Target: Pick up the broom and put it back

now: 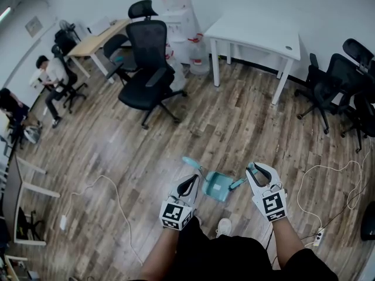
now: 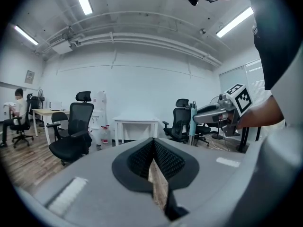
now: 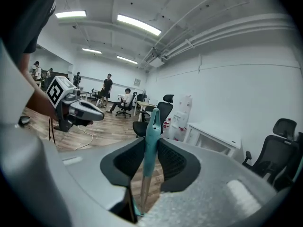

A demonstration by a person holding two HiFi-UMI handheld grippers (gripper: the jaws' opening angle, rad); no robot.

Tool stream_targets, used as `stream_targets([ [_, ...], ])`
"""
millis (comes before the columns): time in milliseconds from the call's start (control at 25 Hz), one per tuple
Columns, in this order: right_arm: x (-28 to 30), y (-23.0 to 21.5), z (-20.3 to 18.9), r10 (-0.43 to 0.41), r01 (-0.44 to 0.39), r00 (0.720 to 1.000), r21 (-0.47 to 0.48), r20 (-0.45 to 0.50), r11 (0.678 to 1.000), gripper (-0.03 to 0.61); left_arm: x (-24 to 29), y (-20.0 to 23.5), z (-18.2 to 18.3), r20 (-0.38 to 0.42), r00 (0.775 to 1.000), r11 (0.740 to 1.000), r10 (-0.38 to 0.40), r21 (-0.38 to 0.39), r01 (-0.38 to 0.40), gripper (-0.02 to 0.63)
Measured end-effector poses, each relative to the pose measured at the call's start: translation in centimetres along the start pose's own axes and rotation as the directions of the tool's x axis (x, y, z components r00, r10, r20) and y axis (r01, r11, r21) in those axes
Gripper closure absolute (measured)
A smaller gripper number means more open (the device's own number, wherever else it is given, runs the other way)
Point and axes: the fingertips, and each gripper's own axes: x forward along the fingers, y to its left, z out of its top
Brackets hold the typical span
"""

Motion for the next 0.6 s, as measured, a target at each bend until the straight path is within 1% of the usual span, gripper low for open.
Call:
stream_targets([
  [120, -0.2, 0.8, -2.0, 0.035, -0.034, 0.999, 0.015, -0.035, 0.999, 0.485, -0.4, -0.3, -0.6, -0.017, 1.0, 1.0, -0.003, 0.001, 0.003, 0.597],
  [240, -0.4, 1.6, -3.4, 0.065, -0.064, 0.997, 0.023, -0.047, 0.998, 0.485, -1.0, -0.4, -1.1, -0.022, 1.0, 1.0, 0.005, -0.005, -0.005, 0.597],
  [360, -0.5, 2.3, -4.9, 0.076, -0.074, 0.995, 0.036, -0.066, 0.997, 0.485, -1.5, -0.6, -1.7, -0.032, 0.999, 1.0, 0.016, -0.012, -0.016, 0.597],
  [600, -0.1, 4.5, -8.7, 0.1, -0.094, 0.984, 0.044, -0.148, 0.995, 0.483, -2.7, -0.5, -3.4, -0.064, 0.997, 0.998, 0.04, -0.045, -0.042, 0.597],
])
